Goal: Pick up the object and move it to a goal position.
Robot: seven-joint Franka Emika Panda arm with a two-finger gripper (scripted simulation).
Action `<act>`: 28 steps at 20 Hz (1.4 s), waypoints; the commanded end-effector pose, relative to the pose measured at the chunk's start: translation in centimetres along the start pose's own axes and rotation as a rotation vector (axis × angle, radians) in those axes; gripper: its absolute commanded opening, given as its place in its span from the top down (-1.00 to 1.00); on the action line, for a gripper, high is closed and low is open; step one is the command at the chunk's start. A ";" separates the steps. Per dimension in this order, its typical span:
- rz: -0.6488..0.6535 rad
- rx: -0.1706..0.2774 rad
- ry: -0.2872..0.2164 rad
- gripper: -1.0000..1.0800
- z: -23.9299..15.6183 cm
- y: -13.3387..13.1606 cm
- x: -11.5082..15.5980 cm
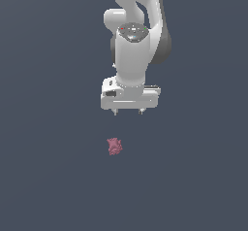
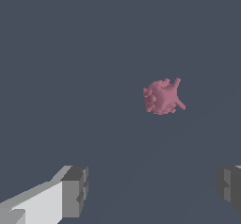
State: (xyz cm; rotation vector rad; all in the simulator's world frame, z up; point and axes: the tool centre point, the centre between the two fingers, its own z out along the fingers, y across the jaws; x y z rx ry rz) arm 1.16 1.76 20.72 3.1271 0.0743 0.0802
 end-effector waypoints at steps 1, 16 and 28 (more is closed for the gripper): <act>0.000 0.000 0.000 -0.92 0.0 0.0 0.0; -0.028 -0.008 0.001 -0.92 -0.8 0.3 0.3; -0.084 -0.003 -0.019 -0.92 3.4 2.3 2.9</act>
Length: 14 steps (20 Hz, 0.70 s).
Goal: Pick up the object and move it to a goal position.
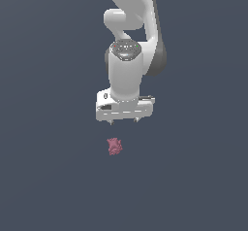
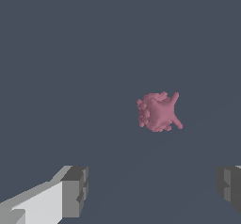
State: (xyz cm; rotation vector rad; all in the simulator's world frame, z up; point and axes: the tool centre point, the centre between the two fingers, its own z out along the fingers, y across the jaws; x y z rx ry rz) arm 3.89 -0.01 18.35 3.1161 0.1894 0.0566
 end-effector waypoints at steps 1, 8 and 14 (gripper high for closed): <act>-0.017 0.003 -0.007 -0.92 1.5 0.7 0.7; -0.068 0.013 -0.024 -0.92 6.0 2.9 2.5; -0.092 0.021 -0.031 -0.92 8.4 4.1 3.2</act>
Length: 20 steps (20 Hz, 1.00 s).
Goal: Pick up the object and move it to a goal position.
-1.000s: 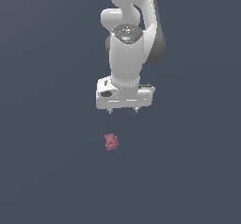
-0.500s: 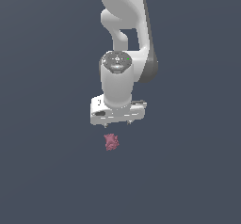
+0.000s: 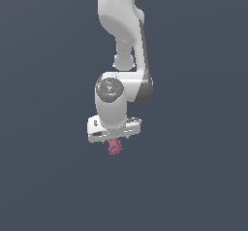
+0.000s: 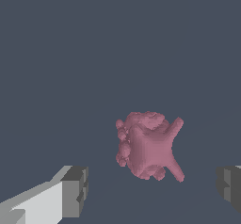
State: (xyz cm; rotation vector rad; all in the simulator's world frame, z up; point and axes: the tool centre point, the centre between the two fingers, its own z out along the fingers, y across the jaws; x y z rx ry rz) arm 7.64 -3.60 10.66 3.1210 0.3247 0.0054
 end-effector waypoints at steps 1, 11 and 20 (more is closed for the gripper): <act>-0.009 0.002 -0.001 -0.92 0.7 0.4 0.2; -0.012 0.004 -0.004 -0.92 1.9 0.6 0.3; -0.014 0.004 -0.003 -0.92 6.1 0.6 0.2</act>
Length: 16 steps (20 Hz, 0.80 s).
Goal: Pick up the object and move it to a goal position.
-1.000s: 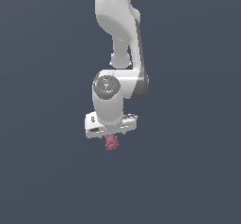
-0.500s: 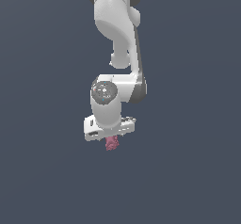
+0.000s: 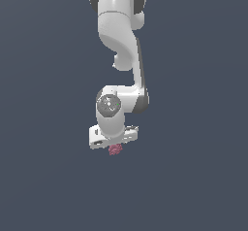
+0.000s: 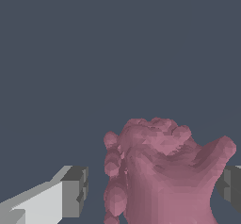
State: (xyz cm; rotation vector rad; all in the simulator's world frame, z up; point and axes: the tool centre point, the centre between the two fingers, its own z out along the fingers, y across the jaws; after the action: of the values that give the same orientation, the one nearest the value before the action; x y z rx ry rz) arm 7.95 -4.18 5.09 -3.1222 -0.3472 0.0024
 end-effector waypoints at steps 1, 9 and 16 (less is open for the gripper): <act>-0.001 0.000 0.002 -0.92 0.7 0.0 0.1; -0.001 0.000 0.002 1.00 0.7 0.0 0.2; -0.001 0.000 0.002 1.00 0.7 0.0 0.2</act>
State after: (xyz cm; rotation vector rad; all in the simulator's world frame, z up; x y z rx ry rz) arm 8.12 -4.17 4.34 -3.1222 -0.3481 0.0005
